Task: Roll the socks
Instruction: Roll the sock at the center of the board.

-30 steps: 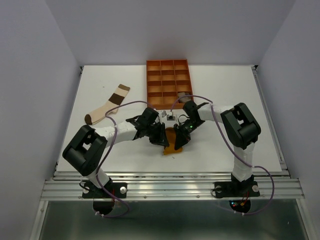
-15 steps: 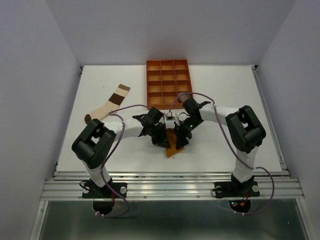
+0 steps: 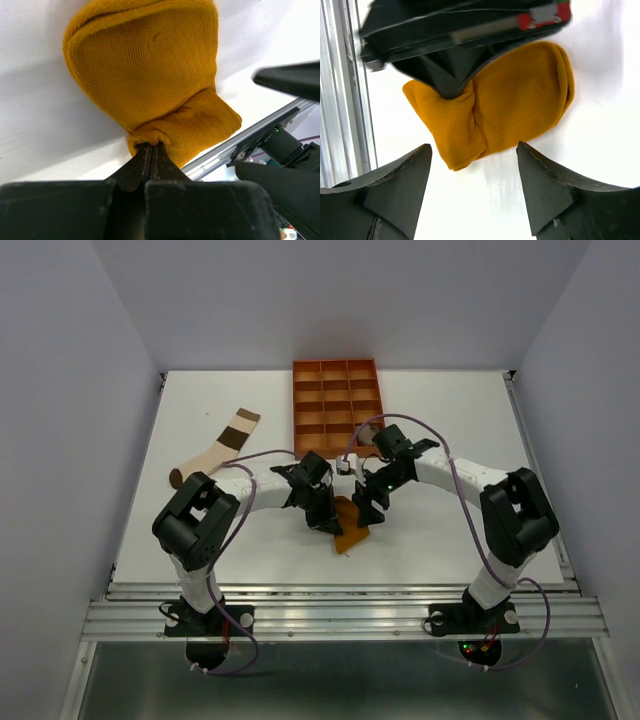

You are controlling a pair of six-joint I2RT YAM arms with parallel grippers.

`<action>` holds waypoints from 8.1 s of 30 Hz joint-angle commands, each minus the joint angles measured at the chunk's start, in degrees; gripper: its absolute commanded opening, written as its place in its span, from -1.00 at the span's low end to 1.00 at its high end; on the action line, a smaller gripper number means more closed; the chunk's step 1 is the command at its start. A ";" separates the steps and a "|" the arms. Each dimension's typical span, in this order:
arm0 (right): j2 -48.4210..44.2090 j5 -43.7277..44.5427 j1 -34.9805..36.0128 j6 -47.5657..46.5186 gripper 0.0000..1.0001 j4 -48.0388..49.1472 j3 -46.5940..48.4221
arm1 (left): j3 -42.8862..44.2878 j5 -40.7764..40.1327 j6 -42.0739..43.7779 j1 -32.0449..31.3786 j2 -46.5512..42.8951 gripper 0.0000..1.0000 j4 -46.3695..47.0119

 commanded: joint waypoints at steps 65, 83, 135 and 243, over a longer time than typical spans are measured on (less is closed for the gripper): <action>-18.82 14.41 15.97 -31.44 0.06 18.06 -25.78 | 7.45 6.30 2.21 5.22 10.26 -1.00 -14.74; -11.79 16.35 15.44 -28.54 -0.81 24.13 -26.84 | 6.22 9.12 2.03 5.48 7.45 -1.00 -12.28; 15.99 -4.57 -2.92 -1.73 -0.99 -4.09 -0.20 | -3.80 -6.88 12.49 -1.02 -16.55 -0.10 7.15; -24.79 22.06 14.65 -28.53 0.36 12.62 -24.11 | 7.63 1.29 -1.31 -0.49 8.68 -1.00 -12.01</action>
